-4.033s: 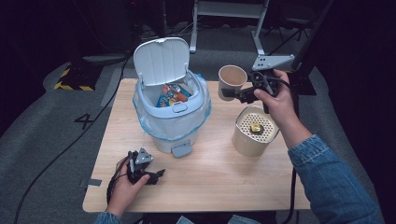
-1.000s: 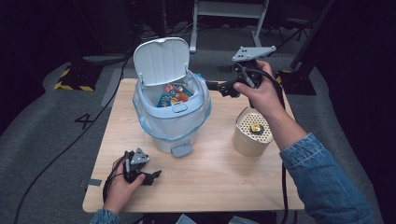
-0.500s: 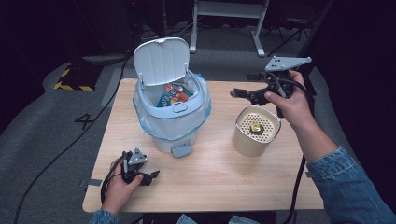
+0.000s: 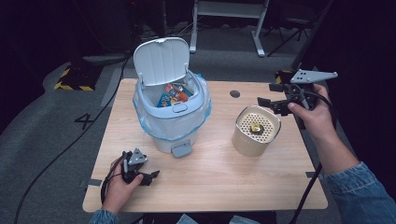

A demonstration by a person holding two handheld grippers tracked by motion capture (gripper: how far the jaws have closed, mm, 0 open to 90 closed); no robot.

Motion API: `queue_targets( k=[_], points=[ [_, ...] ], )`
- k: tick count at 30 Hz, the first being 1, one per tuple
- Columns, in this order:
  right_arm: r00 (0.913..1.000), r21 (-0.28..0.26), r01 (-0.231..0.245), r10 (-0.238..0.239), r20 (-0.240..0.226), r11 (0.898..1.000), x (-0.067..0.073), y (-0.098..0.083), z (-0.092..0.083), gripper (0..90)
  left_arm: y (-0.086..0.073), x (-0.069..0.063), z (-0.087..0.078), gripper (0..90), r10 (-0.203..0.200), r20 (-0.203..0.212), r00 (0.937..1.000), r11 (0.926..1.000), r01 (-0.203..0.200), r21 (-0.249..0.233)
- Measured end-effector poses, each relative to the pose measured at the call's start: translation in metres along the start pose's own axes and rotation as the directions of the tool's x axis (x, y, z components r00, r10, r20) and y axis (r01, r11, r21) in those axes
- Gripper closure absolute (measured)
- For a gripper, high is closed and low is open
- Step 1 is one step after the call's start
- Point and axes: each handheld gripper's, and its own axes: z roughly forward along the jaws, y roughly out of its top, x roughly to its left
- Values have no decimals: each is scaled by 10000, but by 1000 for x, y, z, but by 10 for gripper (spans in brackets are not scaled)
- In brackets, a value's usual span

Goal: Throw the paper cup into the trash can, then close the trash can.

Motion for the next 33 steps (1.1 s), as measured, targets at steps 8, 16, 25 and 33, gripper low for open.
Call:
queue_targets(
  k=[8, 16, 25, 33],
  points=[
    [9992, 64, -250, 248, 304, 9997, -8, -28, -20, 238, 0, 0, 0, 174, 1, -1, 10000, 10000, -1, 2],
    [9970, 245, -503, 488, 600, 9984, -11, -56, -33, 238, 0, 0, 0, 174, -39, 8, 10000, 10000, 39, -5],
    [9942, 559, -665, 614, 879, 9962, -6, -92, -37, 238, 0, -1, 0, 173, -101, -65, 9999, 9999, 100, -11],
    [9921, 1087, -841, 730, 1023, 9905, 4, -134, -32, 236, 1, -3, 1, 174, -248, -250, 9994, 9997, 247, -13]
  ],
)
